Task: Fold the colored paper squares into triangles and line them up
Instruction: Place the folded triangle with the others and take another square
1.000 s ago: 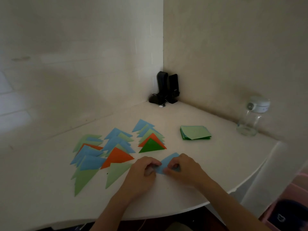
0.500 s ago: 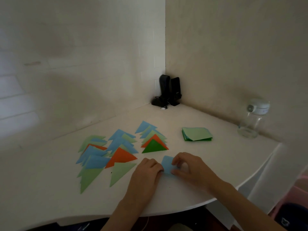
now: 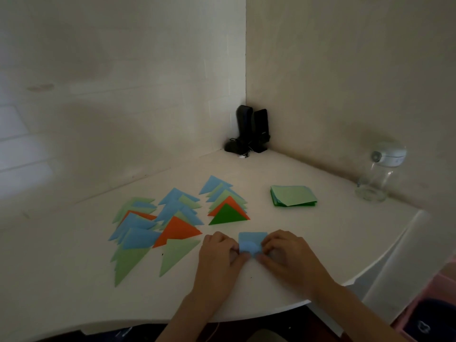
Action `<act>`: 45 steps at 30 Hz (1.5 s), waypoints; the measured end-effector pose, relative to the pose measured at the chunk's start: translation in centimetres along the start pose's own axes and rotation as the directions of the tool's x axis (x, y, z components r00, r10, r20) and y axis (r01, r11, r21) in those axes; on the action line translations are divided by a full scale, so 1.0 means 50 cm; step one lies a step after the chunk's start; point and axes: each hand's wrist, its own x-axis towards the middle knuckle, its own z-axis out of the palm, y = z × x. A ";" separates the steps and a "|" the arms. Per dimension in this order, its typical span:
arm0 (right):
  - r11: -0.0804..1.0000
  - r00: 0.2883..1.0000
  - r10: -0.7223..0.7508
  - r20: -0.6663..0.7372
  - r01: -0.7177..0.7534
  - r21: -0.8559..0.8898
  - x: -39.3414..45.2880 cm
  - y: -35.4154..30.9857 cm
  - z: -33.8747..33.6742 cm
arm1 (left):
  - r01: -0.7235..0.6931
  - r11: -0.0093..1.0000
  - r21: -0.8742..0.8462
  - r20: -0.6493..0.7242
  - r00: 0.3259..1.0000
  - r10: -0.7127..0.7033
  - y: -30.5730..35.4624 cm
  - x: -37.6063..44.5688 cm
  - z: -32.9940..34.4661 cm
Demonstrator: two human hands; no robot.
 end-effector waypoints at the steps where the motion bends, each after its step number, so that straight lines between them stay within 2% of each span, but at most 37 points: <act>1: 1.000 1.000 0.023 -0.016 -0.024 -0.002 0.000 0.000 0.001 | 0.020 1.000 0.017 0.001 1.000 -0.020 0.000 0.002 0.000; 8: 0.993 0.988 0.116 -0.102 -0.118 -0.013 0.011 0.000 0.019 | 0.074 0.988 0.136 -0.034 0.997 -0.070 0.010 0.009 0.010; 10: 0.989 0.985 0.148 -0.089 -0.148 -0.001 0.016 0.000 0.018 | 0.105 0.983 0.151 0.005 0.994 -0.107 0.013 0.014 0.009; 12: 0.984 0.983 0.178 -0.052 -0.178 0.012 0.019 0.000 0.015 | 0.133 0.978 0.161 0.060 0.988 -0.144 0.013 0.019 0.007; 16: 0.971 0.971 0.235 0.052 -0.237 0.043 0.029 -0.003 0.005 | 0.123 0.986 0.110 0.068 0.989 -0.130 0.001 0.024 0.006; 20: 0.965 0.966 0.214 0.142 -0.232 0.122 0.035 0.002 -0.017 | 0.126 0.991 0.036 0.092 0.987 -0.129 -0.006 0.020 0.001; 27: 0.951 0.943 0.220 0.251 -0.265 0.161 0.041 0.009 -0.033 | 0.034 0.999 0.016 0.104 0.994 -0.035 -0.011 0.015 -0.011; 29: 0.930 0.910 0.212 0.357 -0.300 0.212 0.056 0.003 -0.048 | 0.001 0.999 0.035 0.137 0.991 -0.005 -0.007 0.017 -0.015; 32: 0.895 0.891 0.226 0.394 -0.350 0.277 0.077 -0.011 -0.066 | -0.024 0.998 0.057 0.229 0.973 0.011 -0.004 0.027 -0.028; 36: 0.978 0.924 0.133 0.359 -0.180 0.101 0.080 -0.023 -0.053 | -0.073 0.996 0.046 0.308 0.950 0.056 -0.009 0.036 -0.051; 39: 0.998 0.934 0.063 0.351 -0.070 0.007 0.077 -0.037 -0.053 | -0.106 0.985 0.135 0.228 0.971 0.074 -0.006 0.030 -0.056; 42: 0.999 0.944 0.054 0.325 -0.050 -0.022 0.064 -0.046 -0.051 | -0.132 0.950 0.284 0.165 0.982 0.087 0.020 0.010 -0.048; 43: 0.999 0.951 0.007 0.308 0.004 -0.033 0.058 -0.043 -0.046 | -0.149 0.942 0.300 0.156 0.982 0.106 0.029 0.002 -0.045; 45: 0.996 0.956 0.036 0.290 -0.009 -0.094 0.043 -0.048 -0.041 | -0.160 0.939 0.305 0.143 0.982 0.121 0.036 -0.012 -0.036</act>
